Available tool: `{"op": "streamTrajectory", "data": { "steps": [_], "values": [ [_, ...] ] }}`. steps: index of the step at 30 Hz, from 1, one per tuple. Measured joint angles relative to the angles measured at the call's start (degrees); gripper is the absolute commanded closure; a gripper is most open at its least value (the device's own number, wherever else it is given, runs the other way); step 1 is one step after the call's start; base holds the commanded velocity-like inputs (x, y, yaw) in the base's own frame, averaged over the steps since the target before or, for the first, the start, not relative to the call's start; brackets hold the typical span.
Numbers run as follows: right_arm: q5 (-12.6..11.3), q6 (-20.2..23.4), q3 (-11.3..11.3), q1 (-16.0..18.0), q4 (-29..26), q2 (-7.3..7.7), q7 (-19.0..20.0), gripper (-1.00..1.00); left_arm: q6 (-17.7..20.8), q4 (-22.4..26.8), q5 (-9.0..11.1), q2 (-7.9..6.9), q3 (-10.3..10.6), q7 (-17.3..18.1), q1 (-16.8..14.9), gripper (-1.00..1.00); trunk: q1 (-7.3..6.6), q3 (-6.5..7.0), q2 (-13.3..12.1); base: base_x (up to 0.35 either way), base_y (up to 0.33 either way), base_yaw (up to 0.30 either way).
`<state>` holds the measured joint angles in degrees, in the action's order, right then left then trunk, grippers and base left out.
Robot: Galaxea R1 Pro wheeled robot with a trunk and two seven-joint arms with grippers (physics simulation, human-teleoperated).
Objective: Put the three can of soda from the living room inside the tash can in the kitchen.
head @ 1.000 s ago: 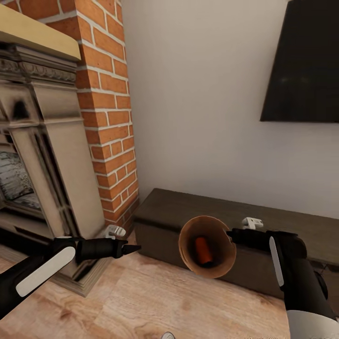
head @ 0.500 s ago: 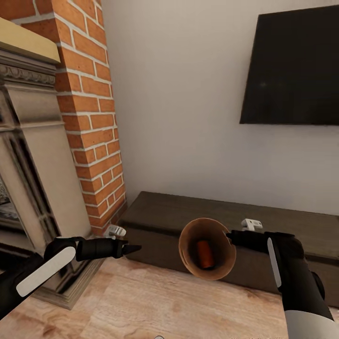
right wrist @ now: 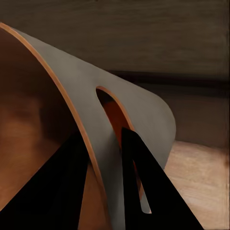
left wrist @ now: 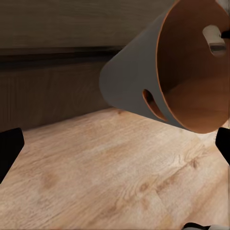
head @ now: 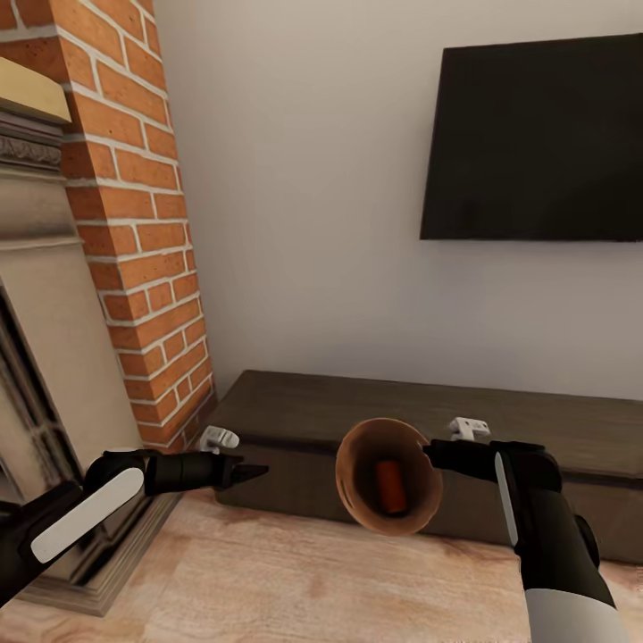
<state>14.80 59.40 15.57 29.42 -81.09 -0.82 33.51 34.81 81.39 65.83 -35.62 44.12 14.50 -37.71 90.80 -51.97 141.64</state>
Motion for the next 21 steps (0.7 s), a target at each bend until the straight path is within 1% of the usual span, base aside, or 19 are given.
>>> {"op": "streamTrajectory", "data": {
  "steps": [5,10,15,19,21],
  "values": [
    [-1.2,0.3,0.0,0.0,0.0,-0.05,0.2,1.00,0.0,0.0,0.0,0.02,0.0,0.0,0.0,-1.00,0.00,0.35,0.0,0.000,0.000,-0.198],
    [-0.3,0.1,0.0,0.0,0.0,-0.01,0.3,1.00,0.0,0.0,0.0,0.02,0.0,0.0,0.0,-1.00,0.00,0.69,0.0,0.000,0.000,-0.198],
    [-0.9,0.3,0.0,0.0,0.0,0.04,0.3,1.00,0.0,0.0,0.0,0.03,0.0,0.0,0.0,-1.00,0.00,1.03,0.0,0.000,0.000,-0.195],
    [-0.2,0.0,0.0,0.0,0.0,0.28,0.3,1.00,0.0,0.0,0.0,0.02,0.0,0.0,0.0,-1.00,0.00,1.18,0.0,0.000,0.000,-0.061],
    [-0.4,0.1,0.0,0.0,0.0,0.35,0.3,1.00,0.0,0.0,0.0,0.02,0.0,0.0,0.0,-1.00,0.00,1.19,0.0,0.000,0.000,-0.010]
  ]
}}
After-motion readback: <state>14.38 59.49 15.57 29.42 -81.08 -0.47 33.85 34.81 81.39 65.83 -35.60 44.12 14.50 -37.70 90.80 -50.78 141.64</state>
